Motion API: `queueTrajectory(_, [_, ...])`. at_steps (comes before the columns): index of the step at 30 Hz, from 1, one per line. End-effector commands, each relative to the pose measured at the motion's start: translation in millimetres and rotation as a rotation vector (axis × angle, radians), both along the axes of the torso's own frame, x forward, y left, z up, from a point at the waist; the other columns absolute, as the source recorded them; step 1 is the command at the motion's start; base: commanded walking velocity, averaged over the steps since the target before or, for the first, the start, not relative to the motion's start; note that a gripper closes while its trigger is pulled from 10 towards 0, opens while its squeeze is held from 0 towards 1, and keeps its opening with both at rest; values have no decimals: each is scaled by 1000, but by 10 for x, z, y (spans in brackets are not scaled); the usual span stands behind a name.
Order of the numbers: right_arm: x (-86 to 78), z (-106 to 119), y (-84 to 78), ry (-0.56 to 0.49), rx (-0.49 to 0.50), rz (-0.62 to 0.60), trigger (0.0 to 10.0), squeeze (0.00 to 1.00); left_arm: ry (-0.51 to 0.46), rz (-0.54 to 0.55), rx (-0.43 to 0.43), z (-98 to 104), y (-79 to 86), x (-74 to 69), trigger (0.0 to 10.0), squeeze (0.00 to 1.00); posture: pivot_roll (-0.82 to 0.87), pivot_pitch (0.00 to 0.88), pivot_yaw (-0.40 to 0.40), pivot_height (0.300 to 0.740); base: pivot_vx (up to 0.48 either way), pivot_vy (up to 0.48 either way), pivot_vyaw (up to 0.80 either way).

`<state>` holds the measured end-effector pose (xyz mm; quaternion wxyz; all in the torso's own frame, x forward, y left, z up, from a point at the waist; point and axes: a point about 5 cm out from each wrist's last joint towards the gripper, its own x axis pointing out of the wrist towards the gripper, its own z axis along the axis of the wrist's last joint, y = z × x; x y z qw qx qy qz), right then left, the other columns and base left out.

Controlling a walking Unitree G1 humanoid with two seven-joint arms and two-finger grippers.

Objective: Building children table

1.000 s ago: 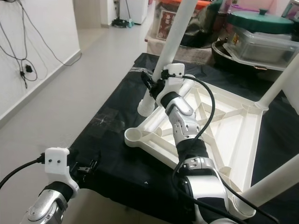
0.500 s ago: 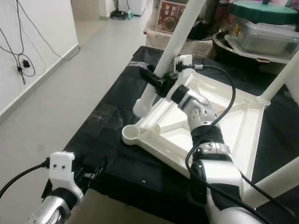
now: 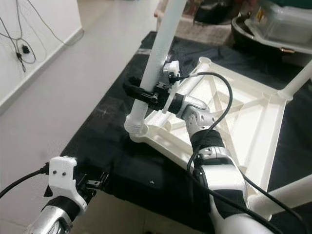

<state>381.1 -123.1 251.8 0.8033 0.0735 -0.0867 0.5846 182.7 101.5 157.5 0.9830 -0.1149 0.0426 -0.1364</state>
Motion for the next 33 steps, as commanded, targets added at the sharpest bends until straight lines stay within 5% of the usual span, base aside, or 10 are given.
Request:
queueTrajectory(1, [-20,-18,9,-18,-17,27,10000,0,20,-8,5,-9,-16,-41,10000,0,130,254,-103,740,0,0,0])
queueTrajectory(15, [25,-51,-87,-49,-104,-26,10000,0,42,-11,3,0,-35,-67,10000,0,127,259,-107,740,0,0,0])
queueTrajectory(33, [-163,-211,171,-145,-264,260,10000,0,50,-6,6,6,-39,-68,10000,0,122,262,-107,740,0,0,0])
